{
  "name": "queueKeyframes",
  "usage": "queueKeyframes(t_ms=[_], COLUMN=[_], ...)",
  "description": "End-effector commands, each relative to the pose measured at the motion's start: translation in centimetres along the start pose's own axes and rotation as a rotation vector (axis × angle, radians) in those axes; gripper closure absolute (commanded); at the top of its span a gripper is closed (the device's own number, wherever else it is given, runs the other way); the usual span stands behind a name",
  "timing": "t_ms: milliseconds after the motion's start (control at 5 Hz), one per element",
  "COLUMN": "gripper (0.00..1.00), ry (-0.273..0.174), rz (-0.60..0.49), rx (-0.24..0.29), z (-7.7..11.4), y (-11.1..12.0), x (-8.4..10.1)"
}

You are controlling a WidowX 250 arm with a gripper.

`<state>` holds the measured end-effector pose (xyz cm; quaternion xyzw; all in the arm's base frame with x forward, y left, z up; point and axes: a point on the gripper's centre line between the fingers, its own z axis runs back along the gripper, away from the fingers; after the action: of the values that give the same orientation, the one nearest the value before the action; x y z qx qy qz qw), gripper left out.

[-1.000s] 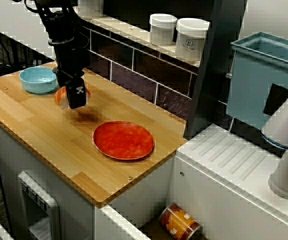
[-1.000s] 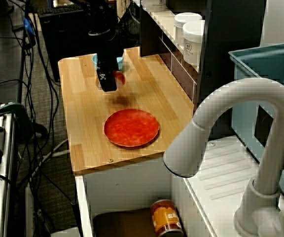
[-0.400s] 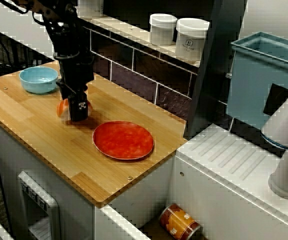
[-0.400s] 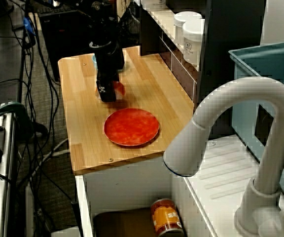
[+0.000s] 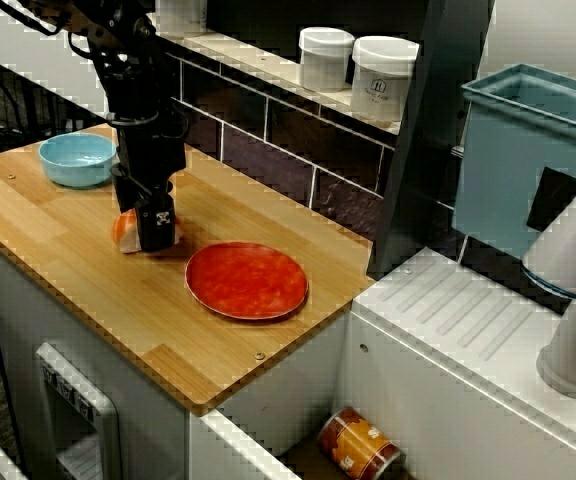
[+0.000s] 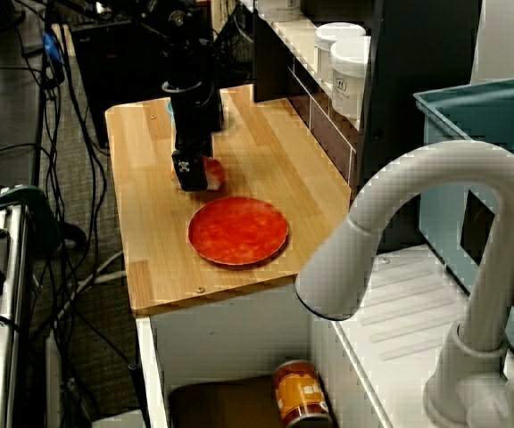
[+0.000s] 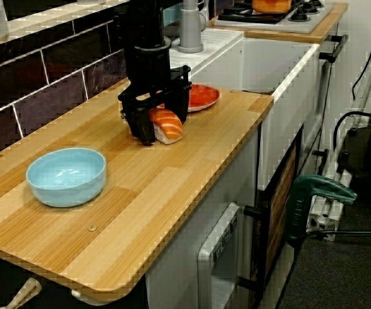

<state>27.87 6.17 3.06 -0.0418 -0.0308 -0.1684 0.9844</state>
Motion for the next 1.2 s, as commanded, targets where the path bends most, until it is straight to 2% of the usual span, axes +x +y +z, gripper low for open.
queueKeyframes(t_ms=[0,400,600,1000], gripper=[0.00,0.00,0.00,0.00], ry=[-0.037,-0.061,-0.066,-0.056], rz=[-0.025,-0.034,-0.054,-0.082], rx=[-0.016,-0.069,-0.089,-0.055], z=[3.2,5.1,5.4,3.7], y=[0.9,1.2,0.8,-1.0], x=[1.1,0.6,0.4,0.8])
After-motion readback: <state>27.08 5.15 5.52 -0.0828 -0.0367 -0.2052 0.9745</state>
